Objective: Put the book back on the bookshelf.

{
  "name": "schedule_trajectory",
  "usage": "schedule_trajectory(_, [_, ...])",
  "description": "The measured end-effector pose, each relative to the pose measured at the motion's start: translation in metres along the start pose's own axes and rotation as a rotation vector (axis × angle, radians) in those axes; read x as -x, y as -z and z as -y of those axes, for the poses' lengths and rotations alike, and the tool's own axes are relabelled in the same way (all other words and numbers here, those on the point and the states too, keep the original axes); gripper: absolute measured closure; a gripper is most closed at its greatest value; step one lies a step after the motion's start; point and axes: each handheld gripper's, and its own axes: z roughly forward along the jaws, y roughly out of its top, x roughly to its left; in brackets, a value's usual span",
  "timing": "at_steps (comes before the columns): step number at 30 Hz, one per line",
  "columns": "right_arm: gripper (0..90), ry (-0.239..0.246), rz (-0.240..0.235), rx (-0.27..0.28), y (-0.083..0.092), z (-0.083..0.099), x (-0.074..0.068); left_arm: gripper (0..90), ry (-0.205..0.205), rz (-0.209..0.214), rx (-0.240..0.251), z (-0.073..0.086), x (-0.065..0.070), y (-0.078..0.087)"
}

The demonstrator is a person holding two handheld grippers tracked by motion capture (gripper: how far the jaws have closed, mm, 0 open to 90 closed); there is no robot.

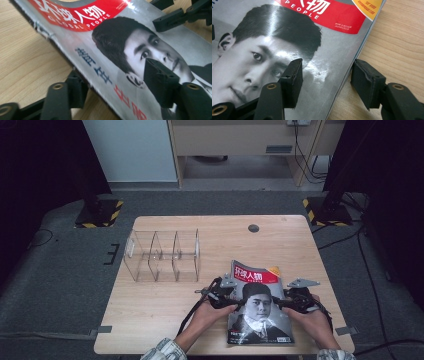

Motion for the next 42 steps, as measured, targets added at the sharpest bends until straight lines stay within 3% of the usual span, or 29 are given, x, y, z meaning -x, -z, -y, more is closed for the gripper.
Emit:
schedule_trajectory(8, [42.7, 0.015, 0.0, 0.006, -0.001, 0.0, 0.0, 22.5, 0.018, 0.015, -0.005, -0.01, -0.001, -0.006])
schedule_trajectory(14, [42.6, 0.017, -0.007, 0.011, -0.002, 0.0, -0.001, 23.1, 0.016, 0.014, -0.019, -0.016, -0.004, -0.008])
schedule_trajectory(24, [42.8, 0.033, -0.011, 0.018, -0.004, -0.001, -0.001, 39.0, 0.016, -0.006, -0.015, -0.022, -0.011, -0.008])
schedule_trajectory(34, [43.1, 0.045, -0.009, 0.026, -0.005, -0.001, -0.001, 47.3, 0.019, -0.028, -0.012, -0.028, -0.013, -0.013])
schedule_trajectory(36, [43.0, 0.044, -0.01, 0.027, -0.005, -0.001, -0.001, 55.5, 0.027, -0.033, -0.012, -0.031, -0.012, -0.012])
schedule_trajectory(42, [42.8, 0.045, -0.009, 0.03, -0.005, -0.001, -0.001, 67.9, 0.028, -0.032, -0.018, -0.036, -0.012, -0.009])
